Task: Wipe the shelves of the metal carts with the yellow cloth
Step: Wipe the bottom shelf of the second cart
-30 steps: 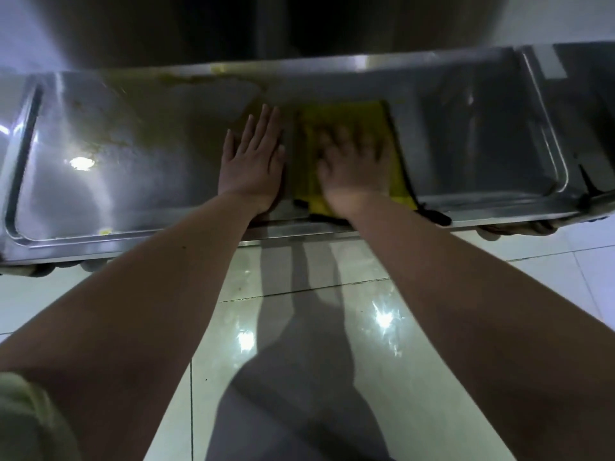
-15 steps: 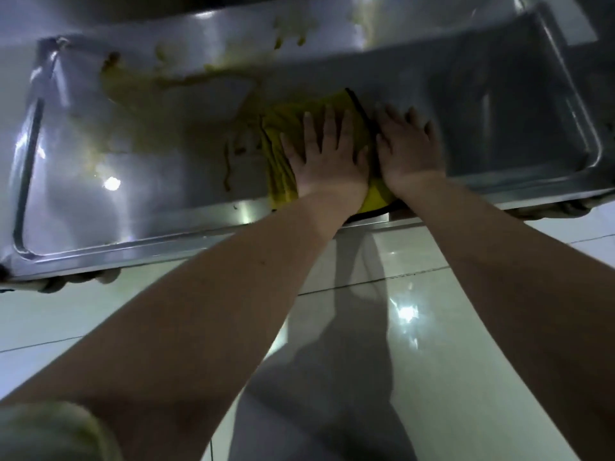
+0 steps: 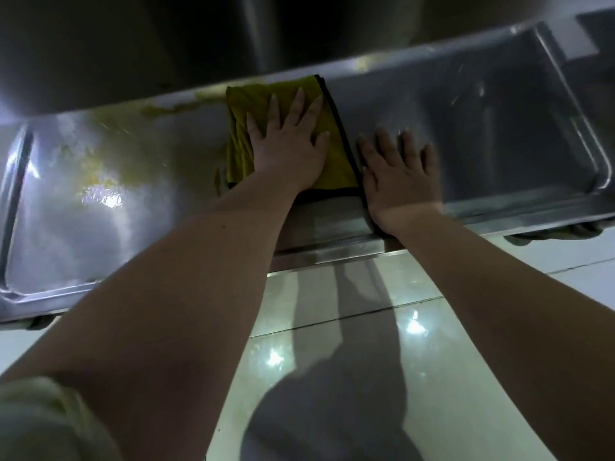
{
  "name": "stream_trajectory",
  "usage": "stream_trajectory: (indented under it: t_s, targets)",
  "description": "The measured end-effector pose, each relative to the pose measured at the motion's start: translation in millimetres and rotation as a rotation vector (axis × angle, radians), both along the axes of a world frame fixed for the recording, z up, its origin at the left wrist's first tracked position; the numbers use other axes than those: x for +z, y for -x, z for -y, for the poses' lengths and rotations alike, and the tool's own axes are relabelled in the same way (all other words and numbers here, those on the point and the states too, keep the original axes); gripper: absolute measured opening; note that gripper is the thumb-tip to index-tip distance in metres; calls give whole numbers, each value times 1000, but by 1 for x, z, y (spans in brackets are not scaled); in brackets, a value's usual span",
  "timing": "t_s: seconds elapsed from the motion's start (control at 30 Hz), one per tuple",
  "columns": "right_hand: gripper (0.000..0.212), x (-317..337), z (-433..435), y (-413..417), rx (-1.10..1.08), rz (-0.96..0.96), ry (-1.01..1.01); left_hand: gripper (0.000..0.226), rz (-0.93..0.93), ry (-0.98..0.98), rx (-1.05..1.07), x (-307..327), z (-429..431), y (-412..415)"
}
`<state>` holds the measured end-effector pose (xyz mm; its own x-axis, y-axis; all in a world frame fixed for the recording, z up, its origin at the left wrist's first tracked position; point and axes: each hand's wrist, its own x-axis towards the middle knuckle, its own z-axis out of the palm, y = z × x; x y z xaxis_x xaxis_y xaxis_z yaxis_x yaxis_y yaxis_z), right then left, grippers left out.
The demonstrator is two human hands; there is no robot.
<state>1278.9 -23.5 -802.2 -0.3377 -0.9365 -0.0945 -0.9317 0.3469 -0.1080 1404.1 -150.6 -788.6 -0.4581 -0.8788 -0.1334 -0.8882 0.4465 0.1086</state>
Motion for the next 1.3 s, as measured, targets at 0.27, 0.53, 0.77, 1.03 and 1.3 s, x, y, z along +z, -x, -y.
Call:
stream_trajectory:
  t_s: [0.27, 0.53, 0.77, 1.03, 1.3]
  targets:
    - [63, -1, -3, 4, -2, 34, 32, 51, -64, -23, -155, 0, -15, 48]
    - [52, -1, 1, 3, -20, 42, 37, 57, 10, -2, 111, 4, 51, -62]
    - [55, -7, 3, -6, -11, -70, 16, 55, 11, 3, 100, 3, 30, -36]
    - [63, -5, -1, 1, 16, -36, 37, 52, -52, 7, -116, -2, -20, 33]
    - [56, -6, 4, 1, -10, -22, 44, 57, -25, 32, 74, 1, 25, -78]
